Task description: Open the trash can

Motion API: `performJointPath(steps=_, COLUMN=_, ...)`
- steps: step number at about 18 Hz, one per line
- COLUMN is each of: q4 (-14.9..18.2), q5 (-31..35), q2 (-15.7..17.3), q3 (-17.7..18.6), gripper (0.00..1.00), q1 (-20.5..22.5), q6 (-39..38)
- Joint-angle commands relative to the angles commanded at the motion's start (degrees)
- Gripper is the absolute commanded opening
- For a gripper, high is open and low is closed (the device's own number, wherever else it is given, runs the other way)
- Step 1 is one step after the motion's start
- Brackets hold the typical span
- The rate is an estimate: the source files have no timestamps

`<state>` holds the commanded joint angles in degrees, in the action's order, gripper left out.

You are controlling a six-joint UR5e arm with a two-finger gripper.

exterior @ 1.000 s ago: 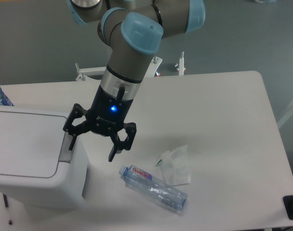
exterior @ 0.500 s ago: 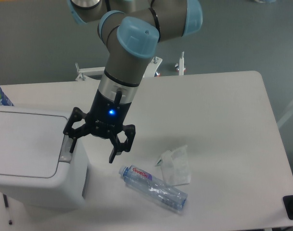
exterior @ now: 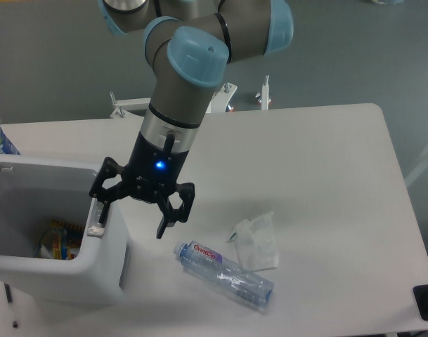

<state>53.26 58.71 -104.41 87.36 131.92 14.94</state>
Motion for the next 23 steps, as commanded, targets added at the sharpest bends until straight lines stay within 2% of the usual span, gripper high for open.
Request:
performJointPath(steps=10, q4=0.0, q5=0.0, q2=0.2, q3=-2.5, gripper=1.00, q1=0.6, q6=0.3)
performJointPath(steps=13, q4=0.3, q5=3.4, q2=0.5, q3=-1.1, gripper=1.00, q1=5.7, q6=0.5)
performJointPath(steps=16, q4=0.0, q5=4.0, q2=0.0, q3=-1.0, gripper=1.00, q1=7.8, q6=4.5)
performJointPath(steps=20, q4=0.4, q5=7.2, q2=-2.6, q3=-5.0, gripper=1.00, q1=8.3, q6=5.6)
performJointPath(steps=23, q4=0.3, q5=9.2, q2=-3.9, q3=-6.2, gripper=1.00, q1=9.9, q6=7.2)
